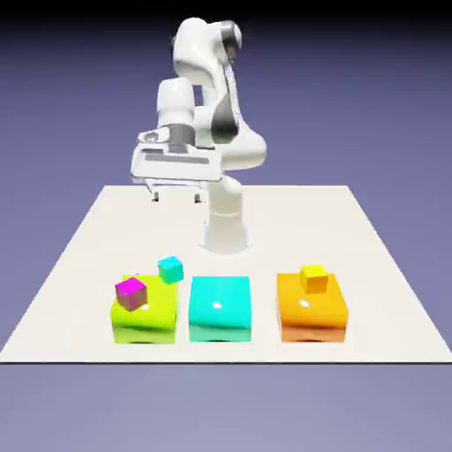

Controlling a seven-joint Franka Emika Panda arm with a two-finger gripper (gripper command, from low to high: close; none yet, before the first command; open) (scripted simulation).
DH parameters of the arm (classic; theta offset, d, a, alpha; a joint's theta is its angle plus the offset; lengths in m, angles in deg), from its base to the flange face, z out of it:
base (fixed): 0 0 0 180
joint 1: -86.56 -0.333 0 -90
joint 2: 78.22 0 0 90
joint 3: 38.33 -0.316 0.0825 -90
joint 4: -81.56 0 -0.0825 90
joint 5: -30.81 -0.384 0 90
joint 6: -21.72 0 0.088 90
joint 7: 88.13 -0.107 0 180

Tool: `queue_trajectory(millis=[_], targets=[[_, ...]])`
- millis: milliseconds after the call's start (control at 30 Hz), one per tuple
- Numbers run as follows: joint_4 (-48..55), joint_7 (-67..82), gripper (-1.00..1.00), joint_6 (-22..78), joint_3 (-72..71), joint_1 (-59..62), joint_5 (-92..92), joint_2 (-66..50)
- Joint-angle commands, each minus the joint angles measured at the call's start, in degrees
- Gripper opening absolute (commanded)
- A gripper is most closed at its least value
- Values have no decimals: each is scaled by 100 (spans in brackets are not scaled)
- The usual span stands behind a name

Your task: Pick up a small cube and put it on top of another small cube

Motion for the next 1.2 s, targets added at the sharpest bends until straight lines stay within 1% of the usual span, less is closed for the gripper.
queue_trajectory(millis=[0, 1167], targets=[[19, 191, 0, 55, 208, -75, 42, 17], [667, 6867, 0, 1981, 7476, -2712, 1507, 608]])
